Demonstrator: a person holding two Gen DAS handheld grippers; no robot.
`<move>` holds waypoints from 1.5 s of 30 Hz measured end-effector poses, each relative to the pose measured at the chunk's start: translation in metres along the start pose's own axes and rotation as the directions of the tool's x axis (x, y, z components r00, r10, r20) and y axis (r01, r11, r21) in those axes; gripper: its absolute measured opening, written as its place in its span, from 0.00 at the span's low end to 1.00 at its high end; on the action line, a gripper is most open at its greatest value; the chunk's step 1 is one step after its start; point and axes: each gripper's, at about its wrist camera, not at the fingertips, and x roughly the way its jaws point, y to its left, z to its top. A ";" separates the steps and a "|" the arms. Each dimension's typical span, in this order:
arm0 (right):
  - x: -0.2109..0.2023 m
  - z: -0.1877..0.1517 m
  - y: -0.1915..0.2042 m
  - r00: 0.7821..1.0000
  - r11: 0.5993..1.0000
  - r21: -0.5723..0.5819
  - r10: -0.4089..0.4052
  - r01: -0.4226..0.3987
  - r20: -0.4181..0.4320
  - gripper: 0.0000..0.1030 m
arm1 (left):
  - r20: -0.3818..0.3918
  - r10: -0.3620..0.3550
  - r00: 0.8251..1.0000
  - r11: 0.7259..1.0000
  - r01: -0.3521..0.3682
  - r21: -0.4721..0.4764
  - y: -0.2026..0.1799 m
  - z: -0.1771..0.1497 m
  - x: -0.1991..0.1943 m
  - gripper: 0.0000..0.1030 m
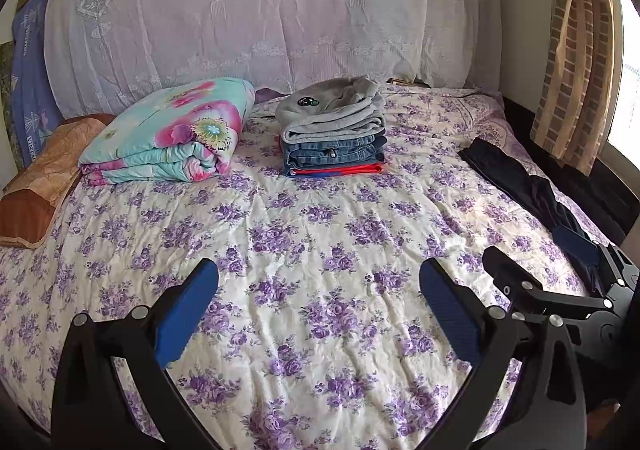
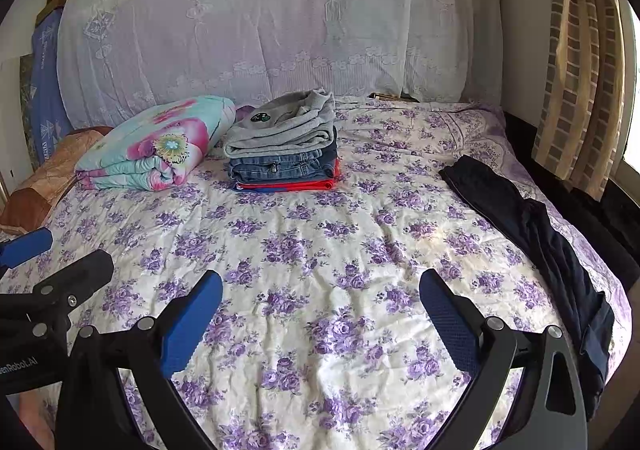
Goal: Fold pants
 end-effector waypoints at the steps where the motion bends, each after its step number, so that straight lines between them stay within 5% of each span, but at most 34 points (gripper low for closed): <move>1: 0.000 0.000 0.000 1.000 1.000 -0.001 0.000 0.000 -0.001 0.96 | 0.001 0.001 1.000 1.000 -0.001 0.000 0.000 0.000 0.000 0.95; 45: -0.003 0.001 0.005 1.000 1.000 0.001 0.000 0.000 -0.003 0.96 | 0.002 0.001 1.000 1.000 -0.001 -0.017 0.001 0.000 -0.005 0.95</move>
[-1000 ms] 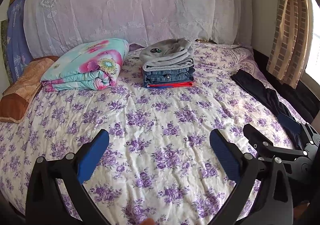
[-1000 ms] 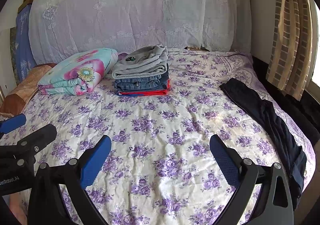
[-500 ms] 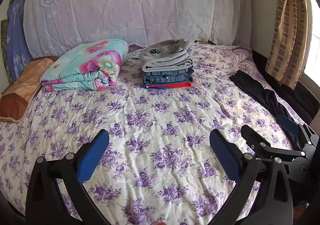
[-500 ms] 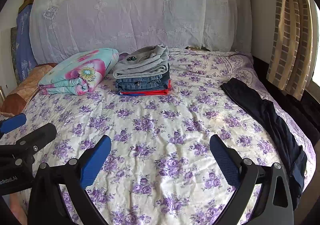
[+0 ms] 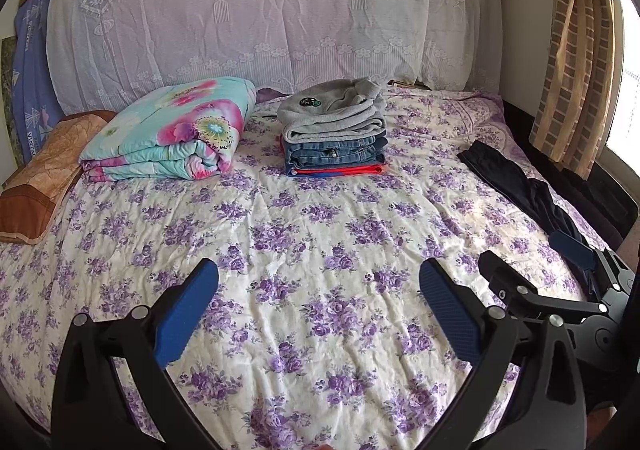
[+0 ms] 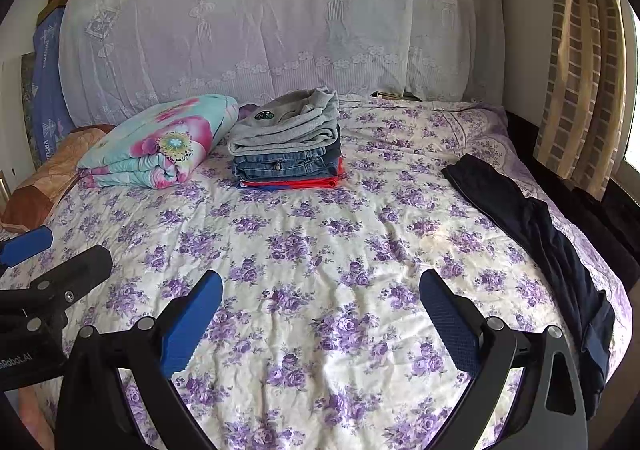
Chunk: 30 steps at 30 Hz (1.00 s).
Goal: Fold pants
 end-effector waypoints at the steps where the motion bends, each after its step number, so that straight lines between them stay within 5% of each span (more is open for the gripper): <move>1: 0.000 0.000 -0.001 1.000 1.000 0.000 -0.002 0.002 0.000 0.96 | 0.000 -0.001 1.000 1.000 0.001 0.000 0.000 0.000 0.000 0.95; 30: 0.001 -0.008 0.010 1.000 1.000 -0.013 0.004 -0.004 -0.012 0.96 | -0.006 -0.003 1.000 1.000 0.003 -0.006 -0.001 -0.003 0.000 0.95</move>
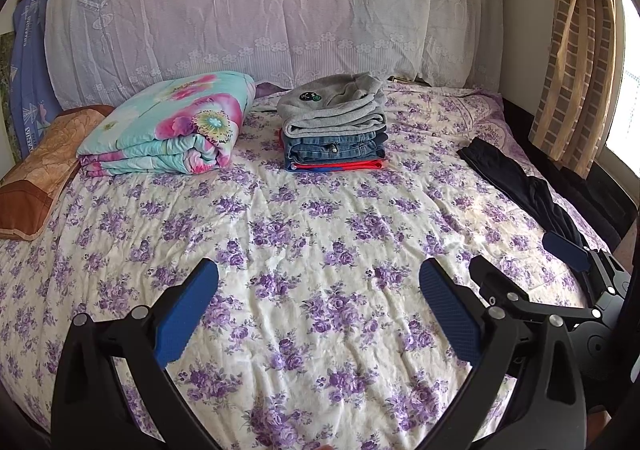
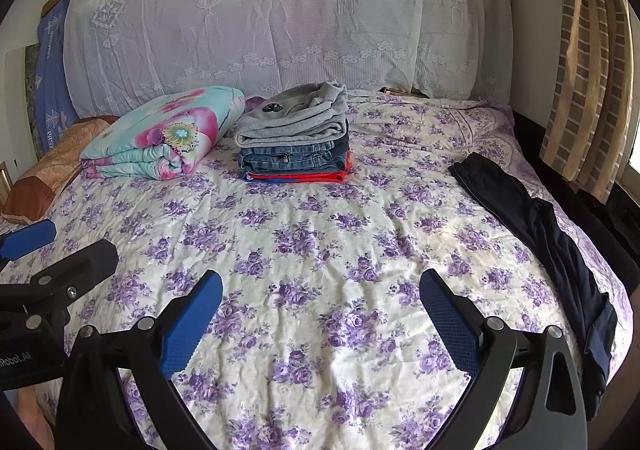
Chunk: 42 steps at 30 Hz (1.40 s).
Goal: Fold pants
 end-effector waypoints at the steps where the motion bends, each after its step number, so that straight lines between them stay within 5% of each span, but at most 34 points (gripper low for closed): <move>1: 0.001 0.001 -0.001 1.000 1.000 -0.001 0.001 -0.001 0.000 0.96 | 0.000 0.001 1.000 1.000 -0.001 0.000 0.001 0.000 0.000 0.95; 42: 0.001 0.002 0.001 1.000 1.000 -0.011 0.009 -0.009 -0.003 0.96 | 0.002 0.008 1.000 1.000 -0.008 0.000 -0.003 -0.004 -0.002 0.95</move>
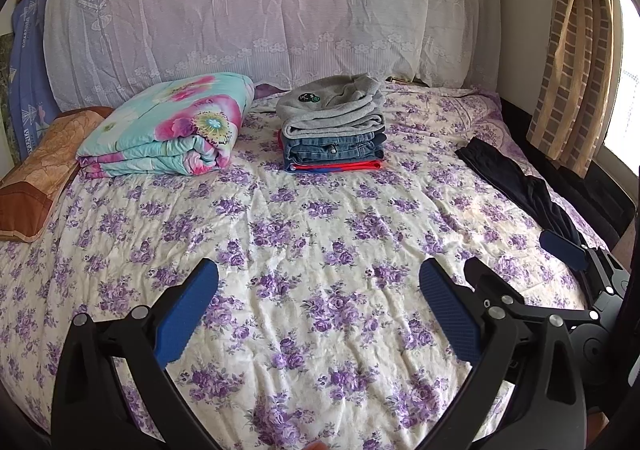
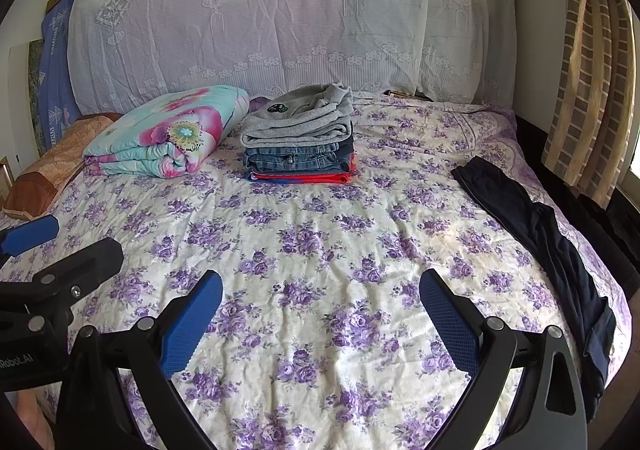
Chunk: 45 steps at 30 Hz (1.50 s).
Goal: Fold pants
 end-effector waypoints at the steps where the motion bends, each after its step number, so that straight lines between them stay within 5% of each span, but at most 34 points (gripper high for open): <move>1: 0.000 0.000 0.000 1.000 1.000 0.001 -0.001 0.001 0.000 0.96 | -0.004 0.001 1.000 1.000 -0.001 0.002 -0.001 -0.001 0.000 0.95; 45: 0.000 0.001 0.001 1.000 1.000 -0.003 0.000 0.000 0.000 0.96 | -0.011 -0.011 1.000 1.000 0.011 -0.014 0.009 0.006 0.000 0.95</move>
